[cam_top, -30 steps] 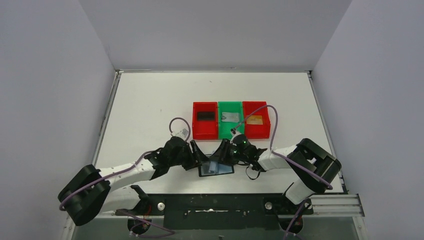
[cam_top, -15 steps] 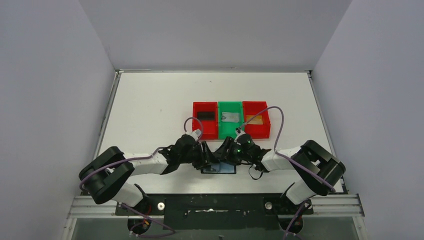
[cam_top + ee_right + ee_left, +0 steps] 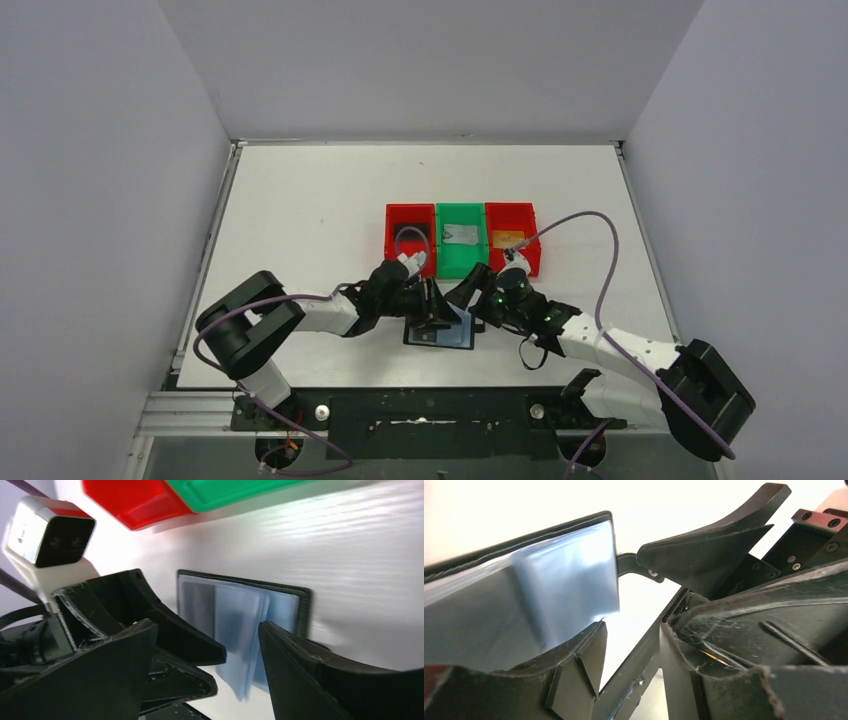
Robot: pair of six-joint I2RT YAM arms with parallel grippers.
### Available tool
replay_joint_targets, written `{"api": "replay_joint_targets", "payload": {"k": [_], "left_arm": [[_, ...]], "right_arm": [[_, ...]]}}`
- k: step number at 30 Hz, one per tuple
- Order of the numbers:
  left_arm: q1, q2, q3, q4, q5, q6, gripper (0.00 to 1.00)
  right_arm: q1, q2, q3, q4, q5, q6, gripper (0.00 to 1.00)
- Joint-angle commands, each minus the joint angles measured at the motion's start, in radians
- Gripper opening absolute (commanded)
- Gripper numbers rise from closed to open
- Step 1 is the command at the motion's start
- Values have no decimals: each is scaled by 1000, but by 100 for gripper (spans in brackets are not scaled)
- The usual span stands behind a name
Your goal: Take the credit cards out of the card holder
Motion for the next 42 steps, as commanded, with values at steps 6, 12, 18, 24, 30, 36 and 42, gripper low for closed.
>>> {"api": "replay_joint_targets", "payload": {"k": [6, 12, 18, 24, 30, 36, 42], "left_arm": [[-38, -41, 70, -16, -41, 78, 38], [-33, -348, 49, -375, -356, 149, 40], [46, -537, -6, -630, -512, 104, 42], [76, -726, -78, -771, -612, 37, 42], [81, -949, -131, -889, -729, -44, 42], [85, -1067, -138, -967, -774, -55, 42], [85, -1078, -143, -978, -764, -54, 42]], "right_arm": [[-9, -257, -7, -277, 239, 3, 73], [14, -169, 41, -173, 136, -70, 67], [109, 33, 154, -84, 83, -127, 60], [220, 262, 376, -277, 176, -197, 65], [324, 445, 581, -531, 355, -227, 70], [357, 557, 674, -614, 378, -227, 72], [364, 591, 685, -650, 389, -202, 70]]}}
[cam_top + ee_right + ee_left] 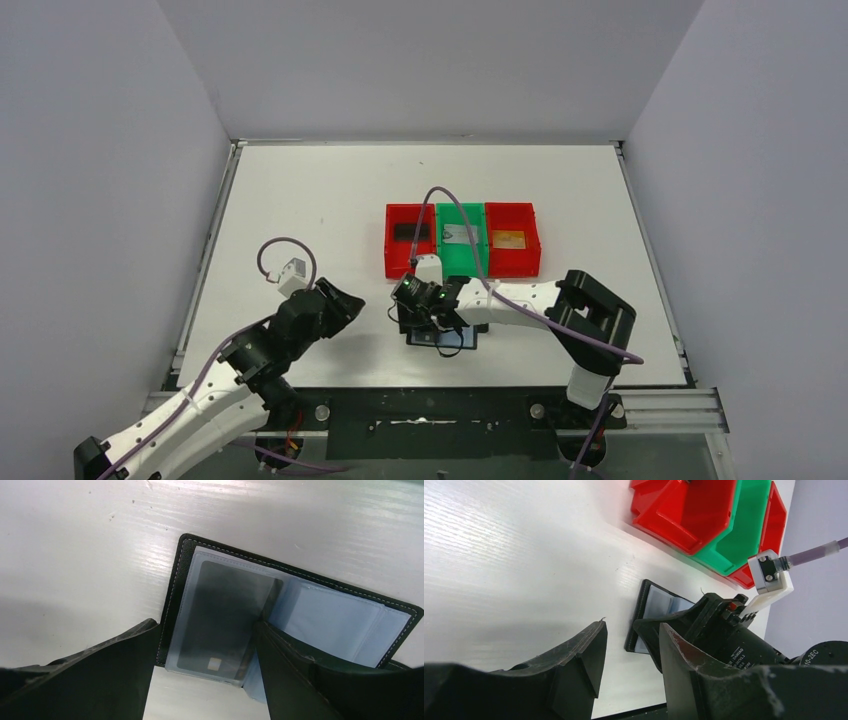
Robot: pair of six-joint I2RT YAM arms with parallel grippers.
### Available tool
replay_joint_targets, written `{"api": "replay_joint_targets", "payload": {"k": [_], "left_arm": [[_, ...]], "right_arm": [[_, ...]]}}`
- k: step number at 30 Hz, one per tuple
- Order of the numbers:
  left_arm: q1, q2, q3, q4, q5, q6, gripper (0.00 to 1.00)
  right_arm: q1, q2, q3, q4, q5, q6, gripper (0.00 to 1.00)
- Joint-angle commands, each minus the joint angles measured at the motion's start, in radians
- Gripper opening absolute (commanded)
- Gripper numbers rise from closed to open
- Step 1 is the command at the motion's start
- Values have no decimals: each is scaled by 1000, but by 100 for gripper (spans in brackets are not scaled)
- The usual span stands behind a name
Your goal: Take the credit cards out of the card holder
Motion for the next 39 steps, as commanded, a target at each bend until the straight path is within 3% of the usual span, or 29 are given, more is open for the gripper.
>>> {"api": "replay_joint_targets", "payload": {"k": [1, 7, 13, 18, 23, 25, 27, 33, 39], "left_arm": [[4, -6, -2, -10, -19, -13, 42], [4, -1, -5, 7, -9, -15, 42], [4, 7, -4, 19, -4, -11, 42], [3, 33, -4, 40, 11, -7, 42], [4, 54, -5, 64, 24, -8, 42], [4, 61, -4, 72, 27, -6, 42], [4, 66, -4, 75, 28, -4, 42], [4, 81, -4, 88, 33, 1, 42], [4, 74, -11, 84, 33, 0, 42]], "right_arm": [[9, -4, 31, -54, 62, 13, 70], [1, -10, -12, -9, 26, 26, 63], [-13, -60, -64, 59, -2, 26, 67], [-18, -76, -84, 65, 4, 23, 54], [-17, -58, -67, 24, 28, 25, 51], [-17, -49, -58, 8, 35, 24, 53], [-17, -43, -48, -8, 48, 28, 61], [0, 1, -14, -60, 77, 33, 64], [20, 35, 19, -98, 114, 20, 50]]}}
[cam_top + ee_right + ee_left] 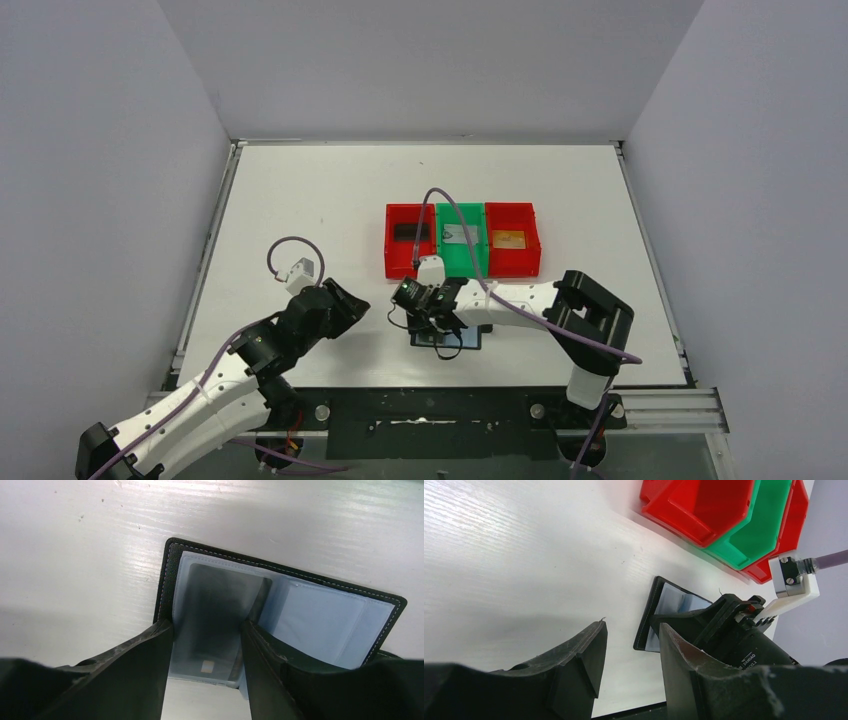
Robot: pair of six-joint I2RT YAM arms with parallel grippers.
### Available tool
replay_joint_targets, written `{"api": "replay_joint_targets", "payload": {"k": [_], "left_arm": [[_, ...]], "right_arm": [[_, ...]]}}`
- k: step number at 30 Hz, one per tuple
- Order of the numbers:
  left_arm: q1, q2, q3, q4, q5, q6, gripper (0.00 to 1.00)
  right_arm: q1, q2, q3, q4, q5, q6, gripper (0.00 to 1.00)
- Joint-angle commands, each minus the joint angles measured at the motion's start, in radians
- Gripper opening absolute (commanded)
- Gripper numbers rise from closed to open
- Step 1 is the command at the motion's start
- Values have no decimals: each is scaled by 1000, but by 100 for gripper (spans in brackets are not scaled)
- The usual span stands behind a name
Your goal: Take the credit cards out of the card holder
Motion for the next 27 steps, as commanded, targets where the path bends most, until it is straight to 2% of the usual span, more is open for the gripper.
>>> {"api": "replay_joint_targets", "payload": {"k": [1, 7, 14, 17, 27], "left_arm": [[3, -13, -6, 57, 3, 10, 42], [3, -18, -5, 62, 4, 14, 42], [3, 51, -7, 166, 76, 50, 42], [3, 96, 0, 206, 116, 65, 42], [0, 254, 17, 428, 281, 143, 43]], "right_arm": [[12, 29, 18, -35, 53, -5, 48], [7, -28, -19, 21, 47, -1, 46], [-87, -256, -241, 379, -172, 10, 44], [-134, -341, -328, 482, -238, 32, 45], [-198, -490, -494, 562, -256, 110, 43]]}}
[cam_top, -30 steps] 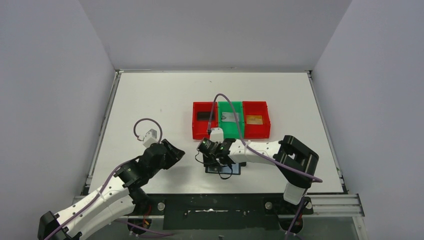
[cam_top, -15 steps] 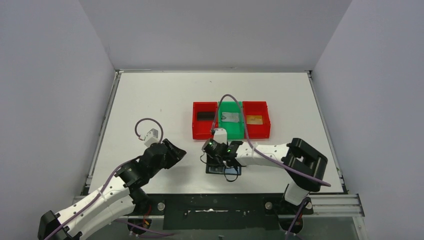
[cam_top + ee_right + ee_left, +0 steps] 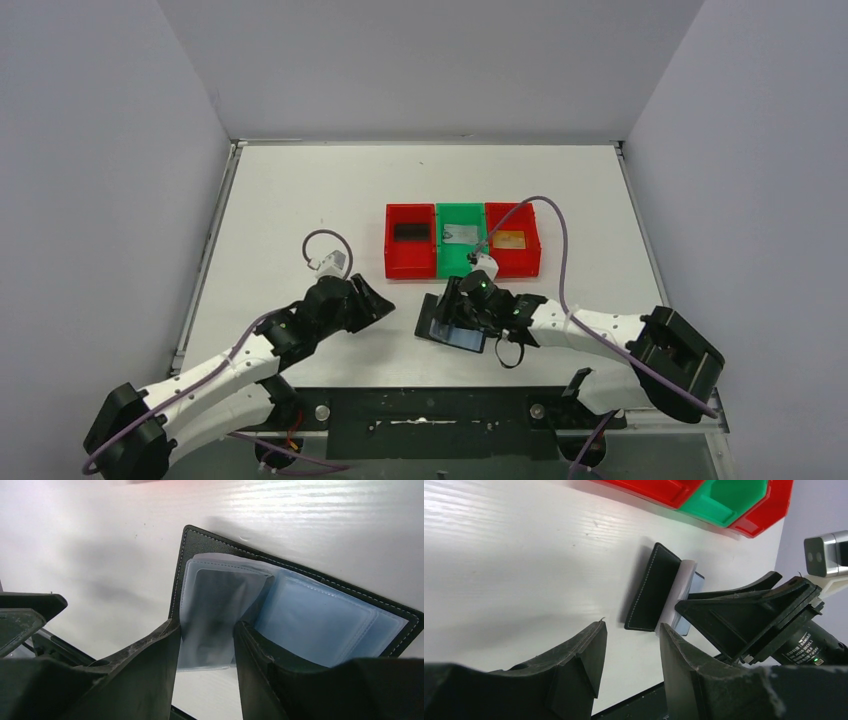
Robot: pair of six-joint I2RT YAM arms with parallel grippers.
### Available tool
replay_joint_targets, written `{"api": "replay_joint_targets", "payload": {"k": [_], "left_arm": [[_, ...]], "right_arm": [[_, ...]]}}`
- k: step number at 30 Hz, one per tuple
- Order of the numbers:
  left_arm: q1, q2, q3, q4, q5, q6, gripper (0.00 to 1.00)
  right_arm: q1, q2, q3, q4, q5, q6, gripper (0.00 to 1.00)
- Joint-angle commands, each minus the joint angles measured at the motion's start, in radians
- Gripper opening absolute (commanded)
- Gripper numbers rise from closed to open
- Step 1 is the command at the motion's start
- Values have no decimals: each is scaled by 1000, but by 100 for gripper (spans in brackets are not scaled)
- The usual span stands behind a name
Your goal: Take the credit cards out of the card holder
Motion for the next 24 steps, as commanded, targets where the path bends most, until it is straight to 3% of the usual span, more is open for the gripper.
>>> {"api": "replay_joint_targets", "payload": {"k": [1, 11, 15, 24], "left_arm": [[0, 76, 35, 202, 114, 67, 43], [-88, 389, 185, 357, 258, 155, 43], [-141, 450, 213, 402, 264, 179, 43], [-148, 553, 227, 414, 292, 178, 43]], "right_arm": [[-10, -85, -44, 109, -10, 40, 42], [-59, -240, -186, 146, -16, 86, 43], [-103, -259, -237, 206, -65, 99, 43], [-141, -287, -295, 274, -120, 108, 43]]}}
